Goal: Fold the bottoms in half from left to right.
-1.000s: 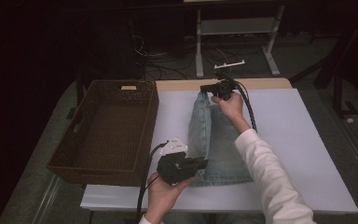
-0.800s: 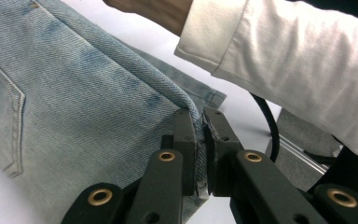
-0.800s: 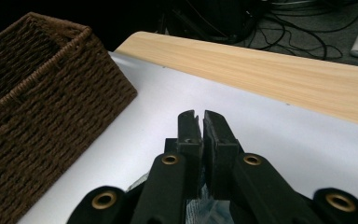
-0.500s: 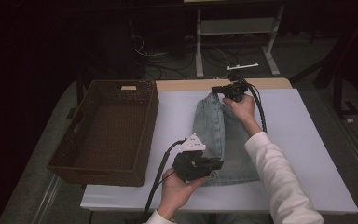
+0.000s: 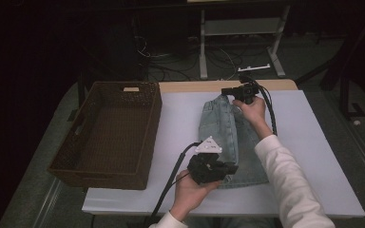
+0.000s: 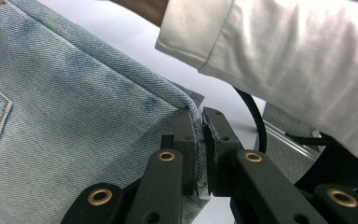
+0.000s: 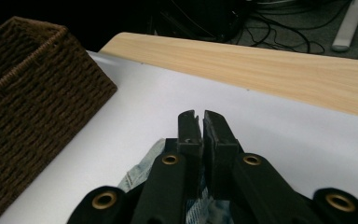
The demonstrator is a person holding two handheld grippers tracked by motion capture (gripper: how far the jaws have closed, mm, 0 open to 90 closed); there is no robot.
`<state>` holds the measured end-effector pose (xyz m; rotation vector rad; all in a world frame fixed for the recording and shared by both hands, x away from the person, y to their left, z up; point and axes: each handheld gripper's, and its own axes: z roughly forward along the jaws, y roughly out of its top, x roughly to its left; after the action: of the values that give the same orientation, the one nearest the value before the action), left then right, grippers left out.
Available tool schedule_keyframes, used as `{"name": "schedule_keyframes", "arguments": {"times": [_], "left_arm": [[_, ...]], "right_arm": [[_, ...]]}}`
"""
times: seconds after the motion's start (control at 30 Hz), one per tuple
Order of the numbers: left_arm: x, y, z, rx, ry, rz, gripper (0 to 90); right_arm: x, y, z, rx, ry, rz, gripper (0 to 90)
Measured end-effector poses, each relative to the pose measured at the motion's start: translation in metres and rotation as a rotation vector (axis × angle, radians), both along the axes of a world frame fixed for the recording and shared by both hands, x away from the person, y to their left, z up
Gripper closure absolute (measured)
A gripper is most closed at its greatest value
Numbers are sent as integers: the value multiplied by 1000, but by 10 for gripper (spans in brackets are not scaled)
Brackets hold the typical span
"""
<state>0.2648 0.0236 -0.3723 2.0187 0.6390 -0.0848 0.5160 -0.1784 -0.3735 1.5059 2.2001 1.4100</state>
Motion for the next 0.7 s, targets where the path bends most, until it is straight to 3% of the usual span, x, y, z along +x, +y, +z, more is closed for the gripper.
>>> {"name": "schedule_keyframes", "arguments": {"times": [0.5,0.7], "left_arm": [[10,-29,-15,19,42,-61,839],[15,-35,-14,-4,55,-78,839]], "right_arm": [[-1,-19,-7,-12,16,-21,857],[1,-25,-10,-5,20,-30,857]]}}
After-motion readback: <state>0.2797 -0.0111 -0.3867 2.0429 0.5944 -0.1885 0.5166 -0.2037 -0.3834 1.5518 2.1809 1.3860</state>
